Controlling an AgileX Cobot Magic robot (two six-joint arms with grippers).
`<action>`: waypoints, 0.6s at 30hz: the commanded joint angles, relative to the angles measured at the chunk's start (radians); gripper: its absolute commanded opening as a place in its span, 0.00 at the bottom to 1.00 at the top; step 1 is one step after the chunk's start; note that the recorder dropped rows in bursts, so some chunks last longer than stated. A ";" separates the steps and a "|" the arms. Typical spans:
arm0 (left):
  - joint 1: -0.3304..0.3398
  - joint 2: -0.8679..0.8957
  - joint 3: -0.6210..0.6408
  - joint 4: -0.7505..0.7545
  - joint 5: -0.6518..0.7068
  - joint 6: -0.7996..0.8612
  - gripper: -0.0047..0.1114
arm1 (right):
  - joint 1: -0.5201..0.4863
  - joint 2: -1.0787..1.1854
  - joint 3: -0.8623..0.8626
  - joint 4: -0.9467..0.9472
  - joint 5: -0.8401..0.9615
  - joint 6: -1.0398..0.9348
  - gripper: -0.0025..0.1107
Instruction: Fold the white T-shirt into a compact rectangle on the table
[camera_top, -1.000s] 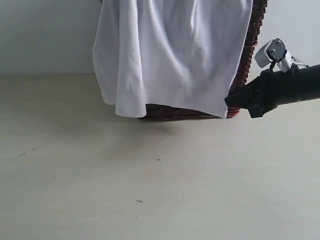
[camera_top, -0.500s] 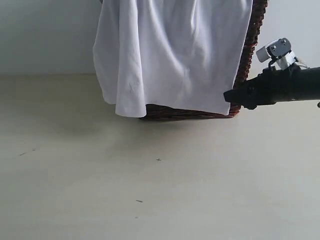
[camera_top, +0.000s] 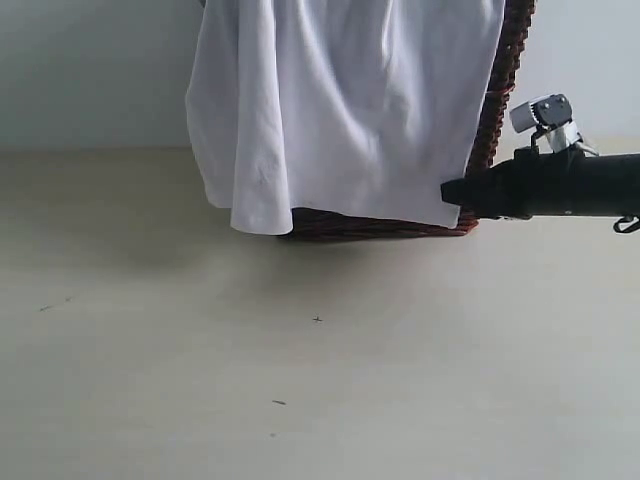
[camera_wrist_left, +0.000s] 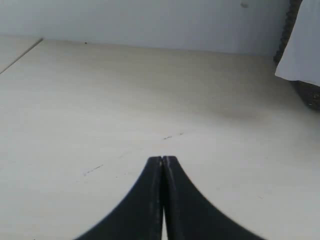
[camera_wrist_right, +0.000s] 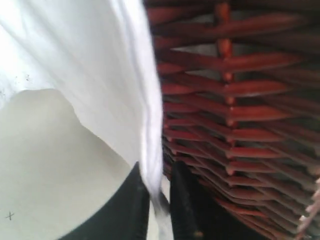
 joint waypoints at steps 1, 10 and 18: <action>-0.005 -0.007 -0.004 -0.003 -0.011 0.001 0.04 | 0.001 -0.008 -0.009 0.009 0.050 -0.014 0.03; -0.005 -0.007 -0.004 -0.003 -0.011 0.001 0.04 | 0.001 -0.123 -0.009 -0.222 0.251 -0.012 0.02; -0.005 -0.007 -0.004 -0.003 -0.011 0.001 0.04 | 0.001 -0.365 -0.007 -0.268 0.316 -0.012 0.02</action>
